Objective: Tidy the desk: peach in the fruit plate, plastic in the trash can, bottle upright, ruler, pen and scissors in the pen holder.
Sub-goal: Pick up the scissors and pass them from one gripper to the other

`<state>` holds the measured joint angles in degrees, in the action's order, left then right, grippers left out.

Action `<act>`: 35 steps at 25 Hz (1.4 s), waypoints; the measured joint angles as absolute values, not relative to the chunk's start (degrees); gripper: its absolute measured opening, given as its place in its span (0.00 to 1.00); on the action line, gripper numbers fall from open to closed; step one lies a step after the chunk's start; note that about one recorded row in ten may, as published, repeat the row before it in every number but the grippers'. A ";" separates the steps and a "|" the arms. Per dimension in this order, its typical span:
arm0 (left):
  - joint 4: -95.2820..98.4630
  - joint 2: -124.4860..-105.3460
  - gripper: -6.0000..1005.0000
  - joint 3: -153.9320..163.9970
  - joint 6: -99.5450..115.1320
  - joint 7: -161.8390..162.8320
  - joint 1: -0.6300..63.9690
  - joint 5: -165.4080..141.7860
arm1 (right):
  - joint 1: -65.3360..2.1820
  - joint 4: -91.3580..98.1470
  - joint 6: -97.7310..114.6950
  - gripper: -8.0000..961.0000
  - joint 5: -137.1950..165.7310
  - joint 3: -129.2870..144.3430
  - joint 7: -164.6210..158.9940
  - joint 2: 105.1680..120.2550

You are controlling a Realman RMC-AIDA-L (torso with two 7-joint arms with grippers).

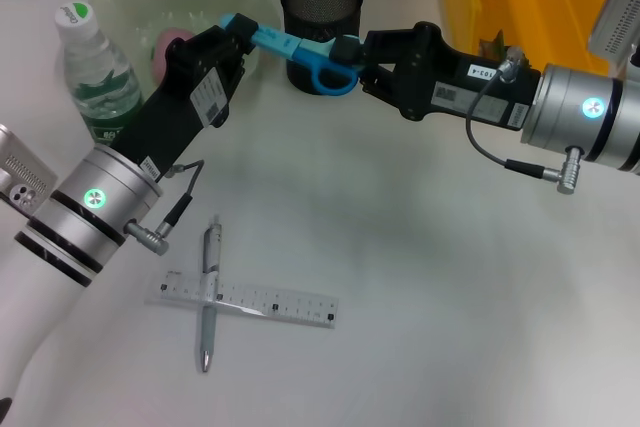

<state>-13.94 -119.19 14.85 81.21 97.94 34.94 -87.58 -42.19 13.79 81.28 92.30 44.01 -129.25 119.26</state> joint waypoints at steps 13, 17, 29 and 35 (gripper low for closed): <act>-13.85 -119.27 0.14 14.70 80.92 97.43 35.20 -87.76 | -42.14 13.90 81.18 0.09 92.55 44.03 -128.42 119.17; -13.70 -119.27 0.16 14.80 81.03 97.38 35.28 -87.77 | -42.13 13.95 81.22 0.09 92.59 44.03 -128.34 119.11; -12.76 -119.26 0.32 14.77 81.18 97.37 35.37 -89.09 | -41.45 14.50 81.48 0.10 92.36 43.95 -127.77 119.09; -12.28 -119.26 0.51 14.95 80.90 96.99 35.45 -89.29 | -41.43 14.51 81.62 0.11 92.26 43.98 -127.33 119.08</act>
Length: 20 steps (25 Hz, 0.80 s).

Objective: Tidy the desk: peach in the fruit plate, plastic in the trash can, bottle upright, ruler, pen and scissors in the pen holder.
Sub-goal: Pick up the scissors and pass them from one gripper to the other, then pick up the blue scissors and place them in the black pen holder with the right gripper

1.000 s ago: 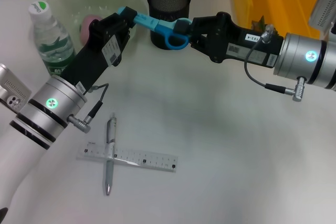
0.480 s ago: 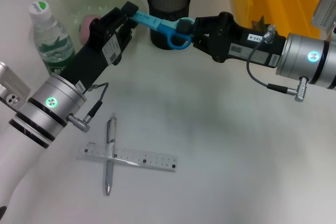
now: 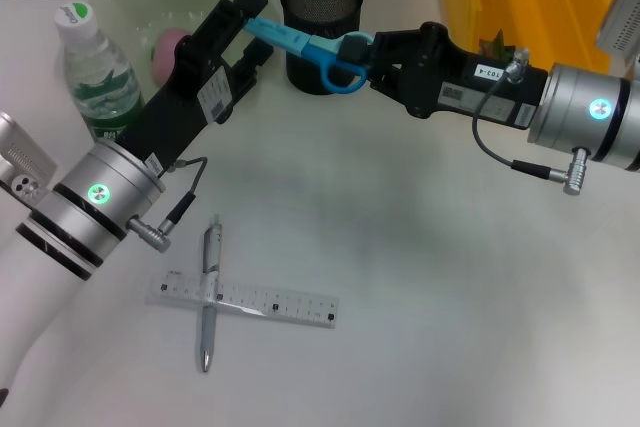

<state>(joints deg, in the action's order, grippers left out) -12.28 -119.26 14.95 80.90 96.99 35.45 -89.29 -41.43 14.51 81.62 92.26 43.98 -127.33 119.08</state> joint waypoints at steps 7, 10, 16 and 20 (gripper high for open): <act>-9.30 -119.23 0.70 15.86 80.03 94.52 34.56 -89.30 | -38.15 19.56 81.19 0.12 92.18 43.03 -123.80 118.90; -9.30 -119.23 0.77 15.86 80.03 94.52 34.56 -89.30 | -37.41 20.83 81.23 0.12 92.14 42.56 -121.69 118.68; -4.66 -119.14 0.79 23.02 80.33 71.11 33.33 -89.30 | -37.21 24.94 80.86 0.13 92.72 43.02 -114.48 116.26; -4.70 -119.18 0.79 27.49 80.79 58.55 33.21 -89.30 | -38.04 28.76 78.84 0.13 95.88 43.01 -114.23 114.41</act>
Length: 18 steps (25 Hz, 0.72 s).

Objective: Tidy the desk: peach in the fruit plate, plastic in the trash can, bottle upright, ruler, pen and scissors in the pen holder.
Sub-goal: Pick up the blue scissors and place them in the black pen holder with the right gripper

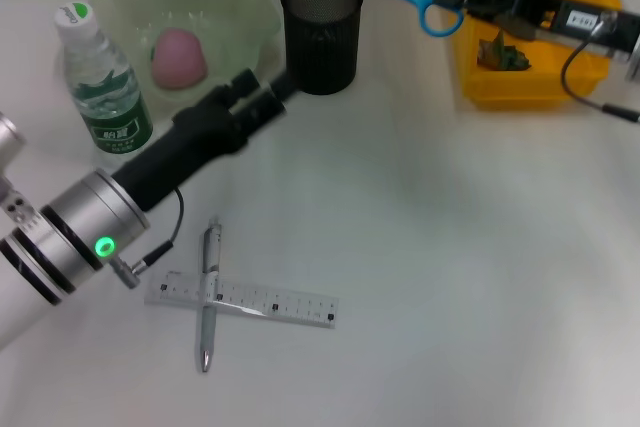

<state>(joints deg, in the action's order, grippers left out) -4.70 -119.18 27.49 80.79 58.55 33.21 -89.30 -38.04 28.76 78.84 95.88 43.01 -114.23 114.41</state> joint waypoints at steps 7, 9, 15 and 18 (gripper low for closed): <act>-1.83 -119.17 0.79 35.65 80.94 48.99 33.02 -89.30 | -44.06 33.08 78.18 0.14 106.61 42.76 -120.00 110.01; -0.97 -119.17 0.79 36.26 80.69 48.70 32.53 -89.29 | -46.18 34.04 78.18 0.14 110.60 42.76 -122.51 109.39; -0.80 -119.18 0.79 36.01 80.50 48.39 31.95 -89.12 | -52.65 34.78 77.71 0.15 120.83 42.98 -127.36 108.47; -0.79 -119.18 0.79 36.01 80.49 48.38 31.95 -89.12 | -56.12 34.98 76.64 0.15 126.91 43.22 -129.97 108.38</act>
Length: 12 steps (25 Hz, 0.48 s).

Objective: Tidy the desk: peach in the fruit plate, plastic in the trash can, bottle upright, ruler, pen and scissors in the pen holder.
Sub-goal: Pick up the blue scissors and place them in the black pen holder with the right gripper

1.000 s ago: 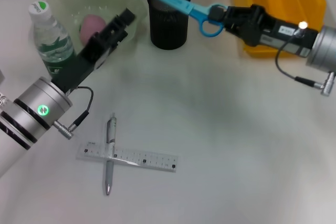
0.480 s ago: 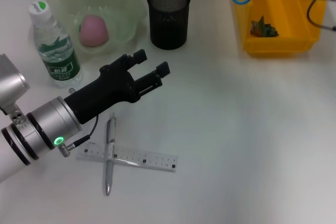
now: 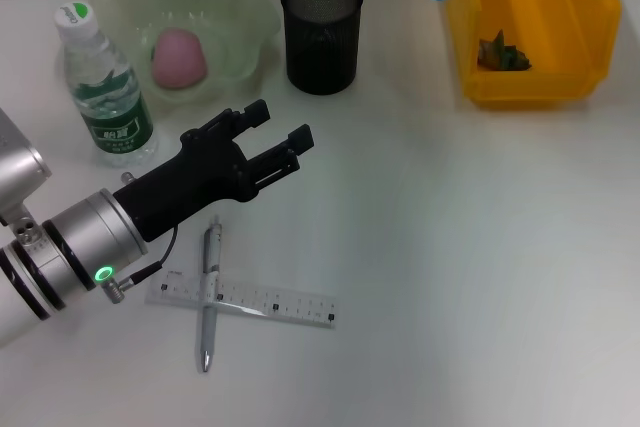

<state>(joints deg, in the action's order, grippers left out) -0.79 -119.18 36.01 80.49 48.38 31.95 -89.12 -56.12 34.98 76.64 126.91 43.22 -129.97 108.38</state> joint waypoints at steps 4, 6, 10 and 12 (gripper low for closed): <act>-0.78 -119.18 0.79 36.24 80.29 48.27 31.73 -89.17 | -59.89 34.79 74.46 0.16 132.61 43.93 -132.40 108.71; -0.78 -119.17 0.79 36.29 80.20 48.23 31.66 -89.17 | -62.23 34.67 73.40 0.16 135.64 46.06 -133.62 109.08; -0.78 -119.18 0.79 36.16 79.45 47.92 31.31 -89.13 | -65.48 34.55 70.55 0.16 140.11 50.26 -135.75 109.91; -0.78 -119.18 0.79 36.16 79.45 47.92 31.31 -89.13 | -66.65 34.40 69.22 0.16 142.30 51.61 -136.51 110.48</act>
<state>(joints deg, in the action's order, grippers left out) -0.78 -119.18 36.16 79.45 47.92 31.31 -89.13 -66.65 34.40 69.22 142.30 51.61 -136.51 110.48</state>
